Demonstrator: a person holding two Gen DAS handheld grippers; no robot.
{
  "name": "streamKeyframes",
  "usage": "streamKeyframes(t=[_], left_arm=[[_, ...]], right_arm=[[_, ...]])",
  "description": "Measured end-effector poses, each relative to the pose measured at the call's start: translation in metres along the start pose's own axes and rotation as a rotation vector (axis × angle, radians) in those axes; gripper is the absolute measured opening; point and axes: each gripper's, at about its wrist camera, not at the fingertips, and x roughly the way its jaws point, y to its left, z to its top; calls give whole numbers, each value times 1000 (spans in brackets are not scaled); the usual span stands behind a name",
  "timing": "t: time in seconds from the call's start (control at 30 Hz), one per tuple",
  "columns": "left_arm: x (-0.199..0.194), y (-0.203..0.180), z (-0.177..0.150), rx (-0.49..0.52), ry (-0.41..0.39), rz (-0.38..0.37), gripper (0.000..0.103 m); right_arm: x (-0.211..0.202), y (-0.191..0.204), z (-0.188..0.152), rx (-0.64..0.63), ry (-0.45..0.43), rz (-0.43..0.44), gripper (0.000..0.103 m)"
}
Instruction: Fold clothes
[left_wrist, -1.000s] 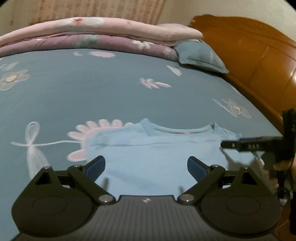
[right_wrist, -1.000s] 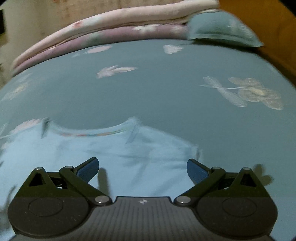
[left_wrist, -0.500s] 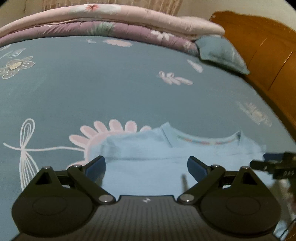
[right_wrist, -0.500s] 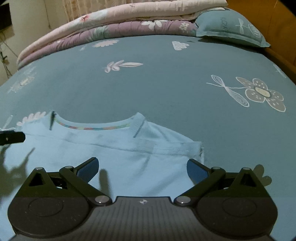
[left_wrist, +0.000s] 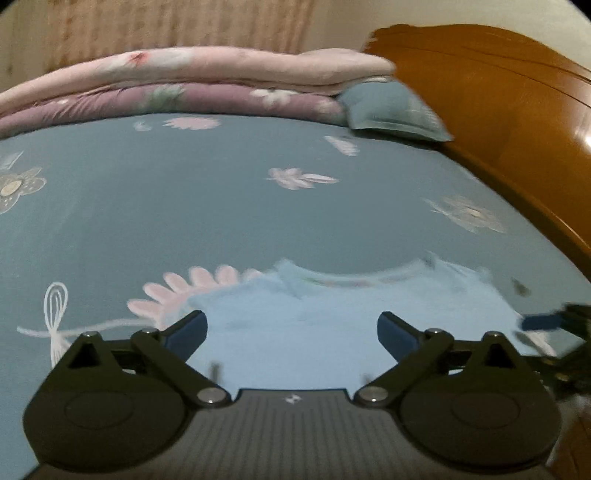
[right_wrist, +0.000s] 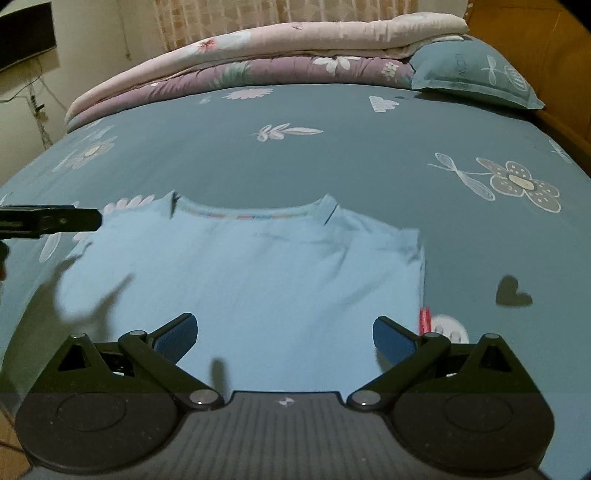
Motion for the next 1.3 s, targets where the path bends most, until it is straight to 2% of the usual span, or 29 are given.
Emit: streamKeyframes(t=[0.2, 0.3, 0.43, 0.5, 0.7, 0.8, 0.87, 1.0, 1.17, 1.3], left_arm=[[-33, -30, -54, 25, 0, -18, 99], [-48, -34, -78, 1, 18, -37, 99], [-58, -34, -104, -36, 51, 0, 99], [-67, -30, -110, -61, 55, -6, 99], [-83, -13, -105, -148, 15, -81, 99], [-73, -2, -111, -218, 45, -122, 99], [-73, 1, -114, -231, 31, -136, 99], [-85, 10, -106, -220, 28, -137, 99], [-92, 35, -85, -211, -22, -88, 99], [-80, 54, -73, -246, -23, -124, 99]], right_arm=[[-22, 16, -36, -4, -41, 36, 103], [-28, 22, -58, -6, -45, 34, 103], [-39, 24, -82, -7, -45, 18, 103], [-48, 25, -89, -15, -51, 7, 103], [-65, 20, -93, 59, -71, 28, 103], [-68, 24, -92, 63, -77, 47, 103], [-69, 28, -92, 56, -77, 59, 103], [-68, 33, -89, 48, -87, 79, 103], [-67, 38, -84, 49, -110, 141, 103], [-60, 44, -80, 29, -103, 174, 103]])
